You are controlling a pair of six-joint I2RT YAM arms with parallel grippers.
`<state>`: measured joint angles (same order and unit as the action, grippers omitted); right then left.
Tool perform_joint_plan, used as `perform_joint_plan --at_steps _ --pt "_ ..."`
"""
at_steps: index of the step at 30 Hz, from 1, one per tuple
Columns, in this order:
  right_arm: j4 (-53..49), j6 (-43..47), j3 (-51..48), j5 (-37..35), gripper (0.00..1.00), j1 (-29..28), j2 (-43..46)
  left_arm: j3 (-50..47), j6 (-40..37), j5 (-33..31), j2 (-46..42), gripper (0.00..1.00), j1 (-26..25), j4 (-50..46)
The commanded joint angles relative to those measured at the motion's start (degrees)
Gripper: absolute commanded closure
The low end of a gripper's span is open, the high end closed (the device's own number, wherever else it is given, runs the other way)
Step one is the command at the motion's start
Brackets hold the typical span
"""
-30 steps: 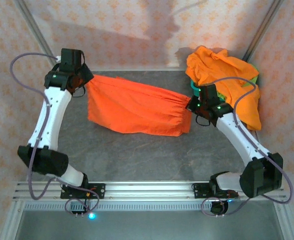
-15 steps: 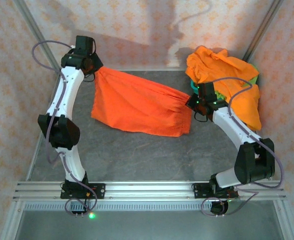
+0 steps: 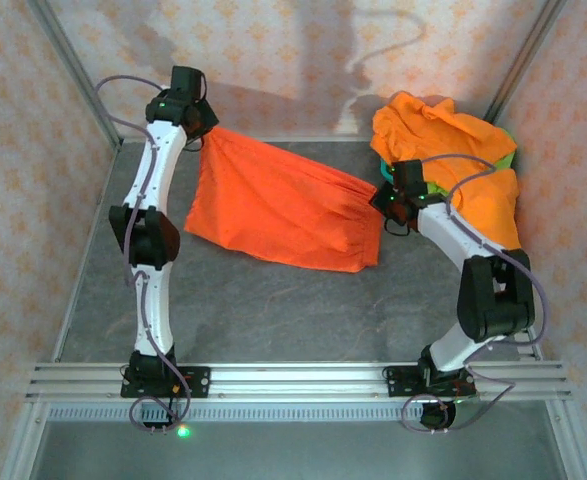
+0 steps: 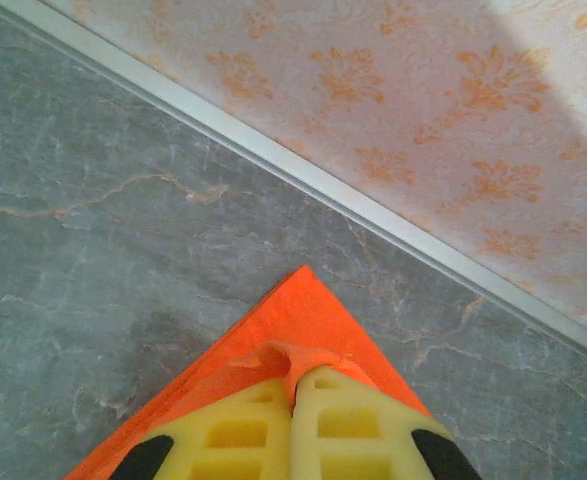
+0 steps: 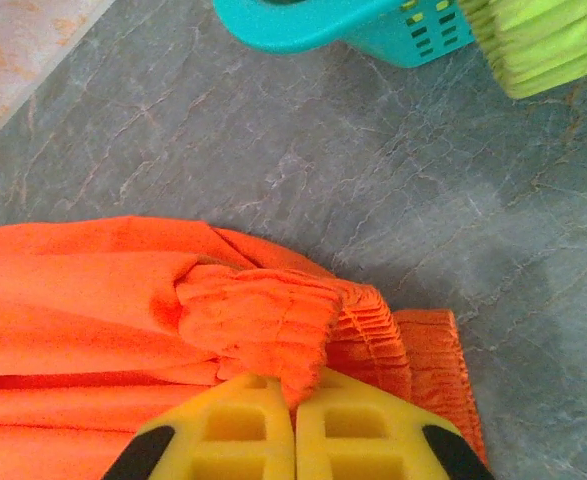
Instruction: Fold and stack the shorts
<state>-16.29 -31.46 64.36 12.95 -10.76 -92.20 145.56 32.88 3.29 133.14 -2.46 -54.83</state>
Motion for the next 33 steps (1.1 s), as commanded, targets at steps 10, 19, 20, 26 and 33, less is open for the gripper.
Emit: perform_joint_plan --at_steps 10,19,20,26,33 --pt "0.3 -2.2 5.3 -3.2 0.29 1.4 4.8 14.8 -0.3 5.7 2.6 0.06 2.5 8.9" --pt "11.6 -10.3 -2.0 9.6 0.14 -4.1 11.1 -19.5 1.5 15.7 -19.0 0.00 0.7 11.4" --pt "11.0 -10.1 -1.4 9.4 0.14 -5.6 10.2 -26.1 2.4 16.4 -21.6 0.00 -0.2 14.4" --pt "10.0 -14.7 -2.0 13.2 0.14 -11.3 4.0 -50.0 5.5 16.8 -27.7 0.00 -5.3 26.0" --pt "9.1 -15.2 -9.2 10.8 0.14 -12.8 3.1 -64.2 9.4 18.4 -26.3 0.00 -6.5 35.4"
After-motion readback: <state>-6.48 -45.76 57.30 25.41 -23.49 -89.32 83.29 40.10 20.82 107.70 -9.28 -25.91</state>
